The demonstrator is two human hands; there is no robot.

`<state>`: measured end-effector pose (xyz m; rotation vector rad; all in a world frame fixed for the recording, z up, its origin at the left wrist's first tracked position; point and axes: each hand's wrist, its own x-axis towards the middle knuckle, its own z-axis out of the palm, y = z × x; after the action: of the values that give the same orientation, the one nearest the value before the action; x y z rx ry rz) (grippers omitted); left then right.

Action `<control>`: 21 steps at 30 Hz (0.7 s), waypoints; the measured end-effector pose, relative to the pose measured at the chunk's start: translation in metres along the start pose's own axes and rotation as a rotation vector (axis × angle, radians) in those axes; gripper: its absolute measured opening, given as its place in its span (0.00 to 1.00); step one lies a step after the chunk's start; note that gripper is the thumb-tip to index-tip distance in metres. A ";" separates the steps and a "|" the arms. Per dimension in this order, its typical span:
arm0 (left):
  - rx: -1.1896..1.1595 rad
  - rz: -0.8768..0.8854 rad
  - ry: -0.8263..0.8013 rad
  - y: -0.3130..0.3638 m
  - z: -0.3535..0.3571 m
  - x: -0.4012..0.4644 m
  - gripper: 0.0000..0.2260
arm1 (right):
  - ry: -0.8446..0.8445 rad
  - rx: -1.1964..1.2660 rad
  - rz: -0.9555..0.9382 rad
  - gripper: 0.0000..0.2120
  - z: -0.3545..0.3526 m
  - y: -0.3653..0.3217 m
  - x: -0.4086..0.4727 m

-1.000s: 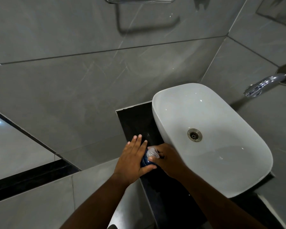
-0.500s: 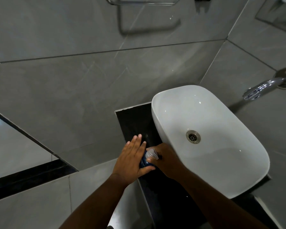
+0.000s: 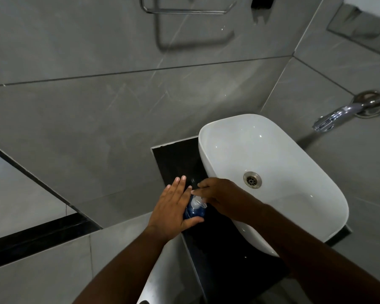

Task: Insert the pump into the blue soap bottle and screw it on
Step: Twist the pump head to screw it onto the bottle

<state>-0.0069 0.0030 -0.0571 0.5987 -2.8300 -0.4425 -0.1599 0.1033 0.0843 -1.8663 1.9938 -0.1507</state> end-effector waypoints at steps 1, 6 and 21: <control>0.001 -0.003 -0.001 0.000 0.000 0.000 0.42 | -0.036 0.012 0.011 0.16 0.001 -0.002 0.002; 0.032 0.003 -0.009 0.000 -0.001 0.001 0.42 | -0.171 0.039 0.030 0.19 0.007 0.002 0.003; -0.013 -0.018 0.012 0.004 -0.001 0.001 0.41 | -0.098 0.003 0.117 0.20 0.018 0.002 0.005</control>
<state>-0.0086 0.0060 -0.0549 0.6219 -2.8102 -0.4588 -0.1552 0.1019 0.0660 -1.7155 2.0274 -0.0287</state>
